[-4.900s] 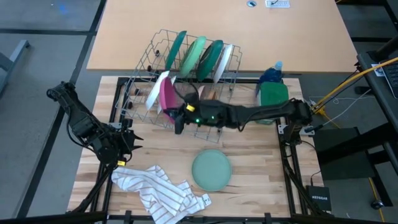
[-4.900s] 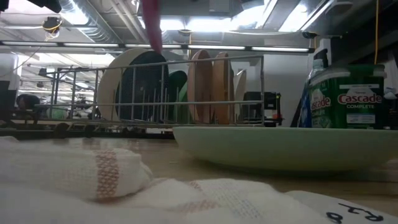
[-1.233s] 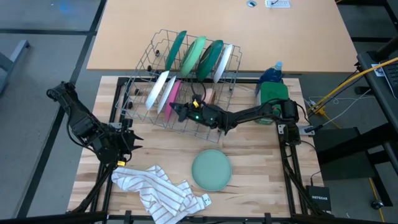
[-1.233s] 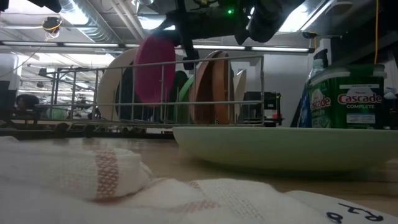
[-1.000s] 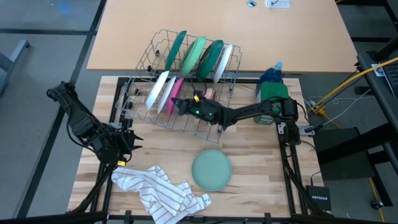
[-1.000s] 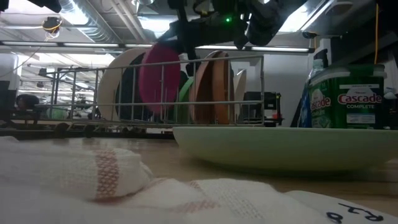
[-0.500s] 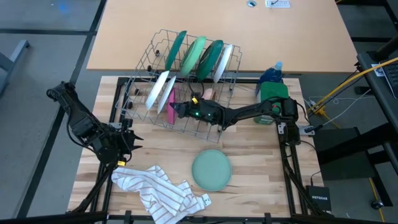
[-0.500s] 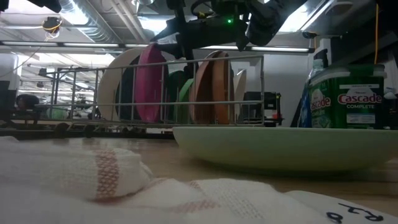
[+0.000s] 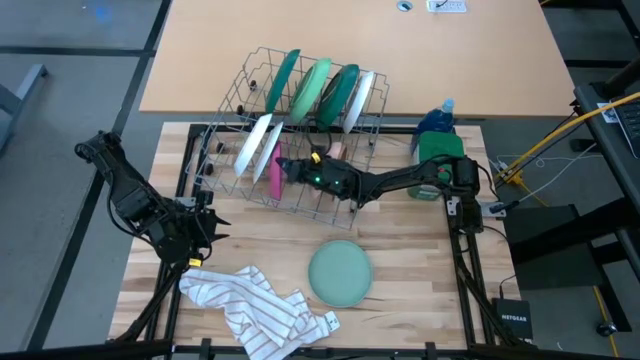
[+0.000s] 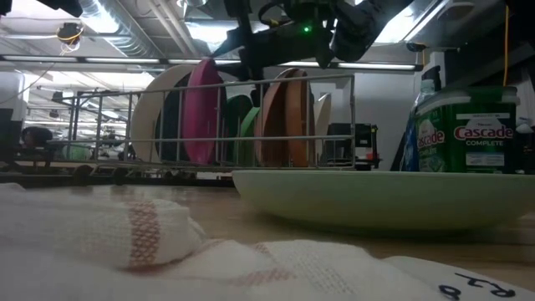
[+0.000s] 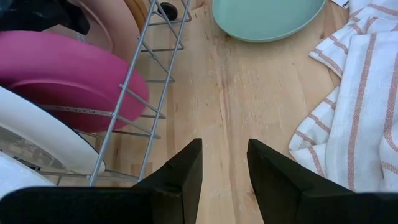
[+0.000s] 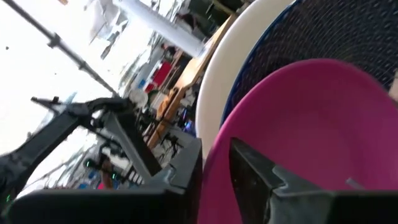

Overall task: Sort dishes
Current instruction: Put the pink plate in the dish rack

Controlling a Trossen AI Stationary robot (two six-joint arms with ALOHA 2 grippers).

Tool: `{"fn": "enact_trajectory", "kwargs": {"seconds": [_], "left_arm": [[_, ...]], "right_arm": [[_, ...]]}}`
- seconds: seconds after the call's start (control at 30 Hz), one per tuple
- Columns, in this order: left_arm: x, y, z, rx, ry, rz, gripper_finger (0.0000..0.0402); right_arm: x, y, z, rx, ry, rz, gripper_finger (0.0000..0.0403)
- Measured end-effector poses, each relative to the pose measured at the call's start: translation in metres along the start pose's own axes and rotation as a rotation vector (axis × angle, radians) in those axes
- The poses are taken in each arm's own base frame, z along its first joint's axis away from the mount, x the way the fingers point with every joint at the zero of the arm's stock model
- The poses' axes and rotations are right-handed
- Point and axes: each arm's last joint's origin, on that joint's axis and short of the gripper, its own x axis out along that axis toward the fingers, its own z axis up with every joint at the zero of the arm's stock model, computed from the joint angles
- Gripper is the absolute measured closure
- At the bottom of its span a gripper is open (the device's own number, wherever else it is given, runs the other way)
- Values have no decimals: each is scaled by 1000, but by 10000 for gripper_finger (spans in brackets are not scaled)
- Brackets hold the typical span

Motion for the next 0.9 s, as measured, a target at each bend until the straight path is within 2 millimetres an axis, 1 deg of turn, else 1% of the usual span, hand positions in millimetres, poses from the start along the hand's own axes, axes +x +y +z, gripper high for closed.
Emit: {"fn": "enact_trajectory", "kwargs": {"seconds": [0.13, 0.4, 0.47, 0.67, 0.77, 0.9], "left_arm": [[0, 0, 0, 0, 0, 0, 283], [0, 0, 0, 0, 0, 0, 283], [0, 0, 0, 0, 0, 0, 283], [0, 0, 0, -1, 0, -1, 283], [0, 0, 0, -1, 0, -1, 283], [0, 0, 0, -7, 0, -1, 283]], "right_arm": [[0, 0, 1, 16, -24, -15, 340], [-1, -1, 3, 22, -119, -72, 393], [-1, -1, 4, 21, -137, -84, 395], [-1, -1, 4, 17, -138, -84, 380], [-1, -2, 4, 13, -143, -98, 387], [0, -6, 6, 3, -203, -154, 399]]}}
